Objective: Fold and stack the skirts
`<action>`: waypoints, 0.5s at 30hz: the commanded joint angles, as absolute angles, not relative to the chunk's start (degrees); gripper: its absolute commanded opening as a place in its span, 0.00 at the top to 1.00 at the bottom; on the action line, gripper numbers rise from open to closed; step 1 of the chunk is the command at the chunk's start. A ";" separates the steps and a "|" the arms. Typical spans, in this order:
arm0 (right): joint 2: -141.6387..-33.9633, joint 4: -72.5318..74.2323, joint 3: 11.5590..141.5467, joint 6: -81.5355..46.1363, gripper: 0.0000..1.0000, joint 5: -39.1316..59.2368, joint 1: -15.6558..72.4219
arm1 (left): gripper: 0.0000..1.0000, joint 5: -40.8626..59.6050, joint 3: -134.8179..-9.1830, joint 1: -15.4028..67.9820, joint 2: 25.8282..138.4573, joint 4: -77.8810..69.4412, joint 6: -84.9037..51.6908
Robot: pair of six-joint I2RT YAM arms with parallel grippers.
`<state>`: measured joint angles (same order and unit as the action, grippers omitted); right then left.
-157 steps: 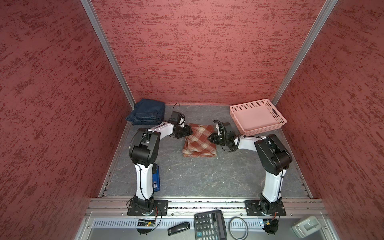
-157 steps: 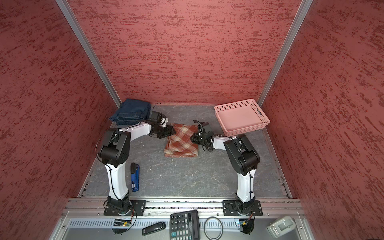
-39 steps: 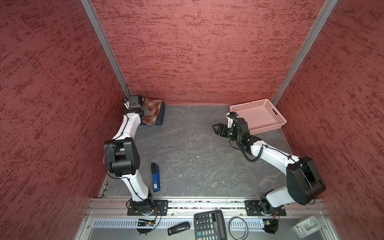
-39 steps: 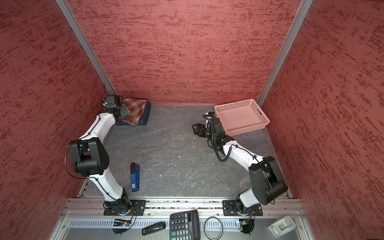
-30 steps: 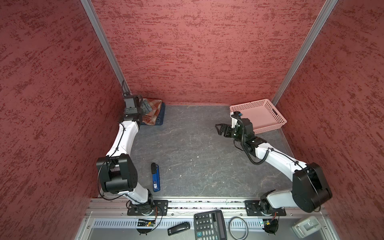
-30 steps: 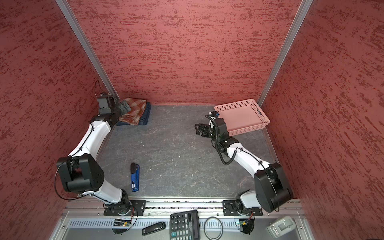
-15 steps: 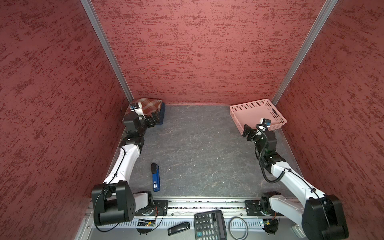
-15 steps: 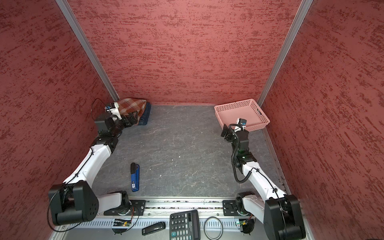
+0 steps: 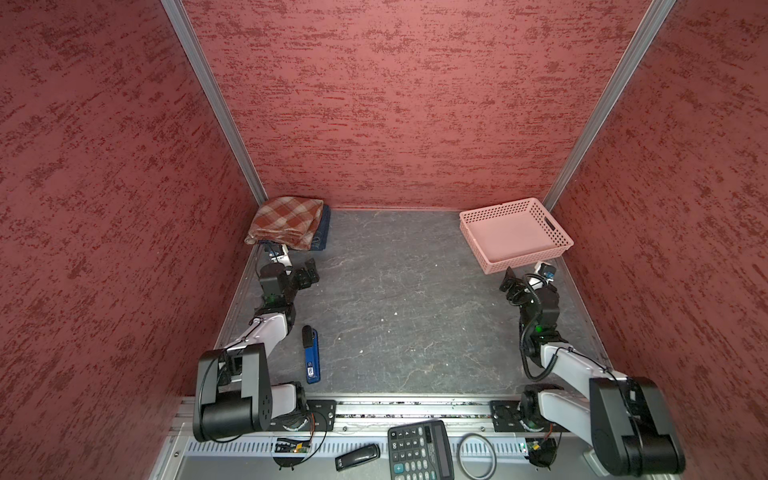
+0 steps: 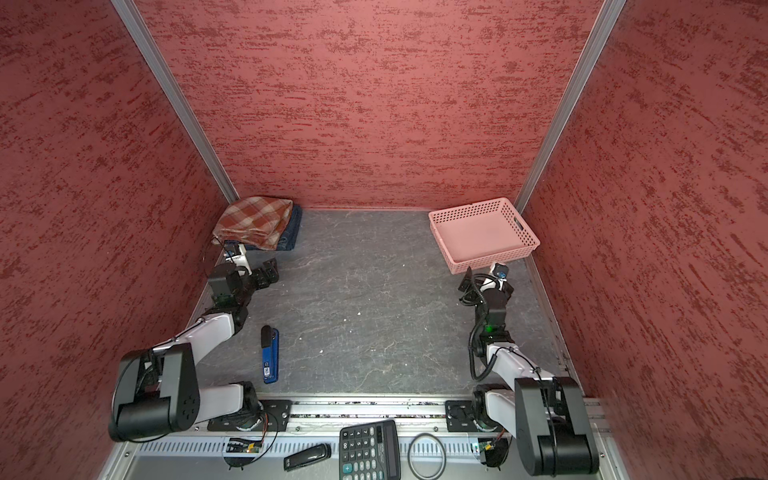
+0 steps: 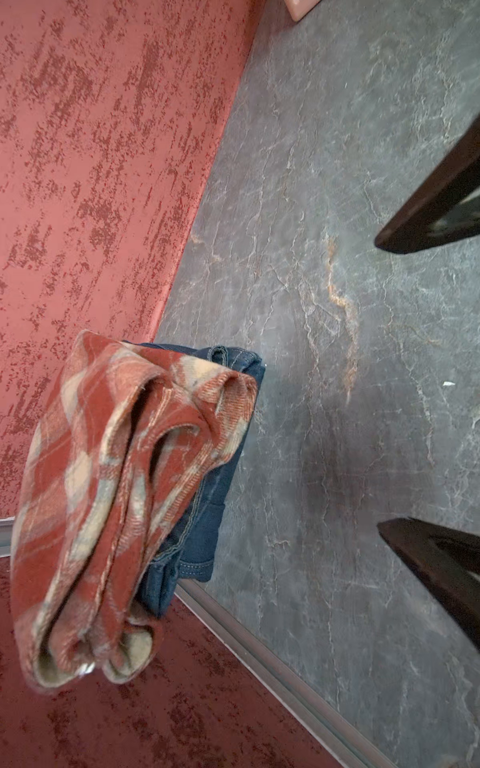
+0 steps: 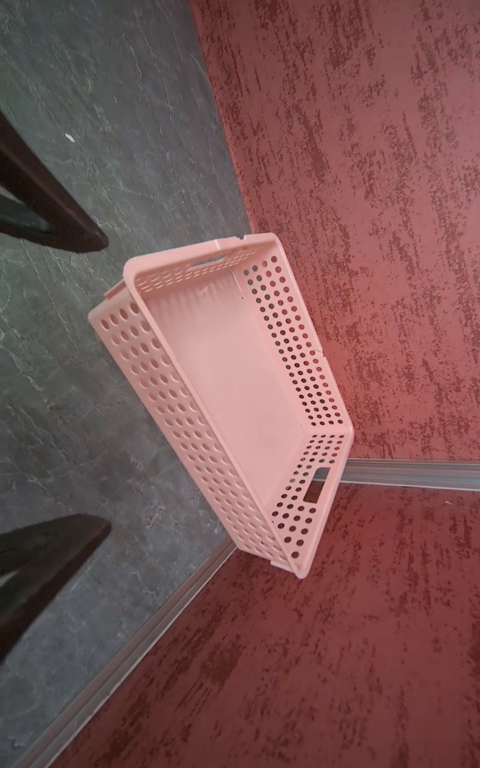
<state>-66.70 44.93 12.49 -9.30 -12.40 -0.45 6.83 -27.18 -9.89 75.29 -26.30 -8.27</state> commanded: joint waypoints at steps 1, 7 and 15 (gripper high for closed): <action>-70.67 58.19 9.99 -8.81 0.01 -9.29 -2.69 | 0.00 10.10 -27.03 -10.46 75.58 -36.48 -7.71; -74.18 64.44 9.76 -4.60 0.01 -11.31 -3.36 | 0.01 10.54 -25.07 -10.92 74.07 -38.53 -6.95; -80.51 68.58 10.87 -6.00 0.01 -4.99 -5.97 | 0.01 10.43 -25.58 -13.22 75.29 -41.26 -6.55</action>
<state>-78.54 62.94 10.44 -6.76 -7.66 -5.65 10.09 -25.65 -12.36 74.74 -37.93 -7.99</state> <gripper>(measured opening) 0.986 0.995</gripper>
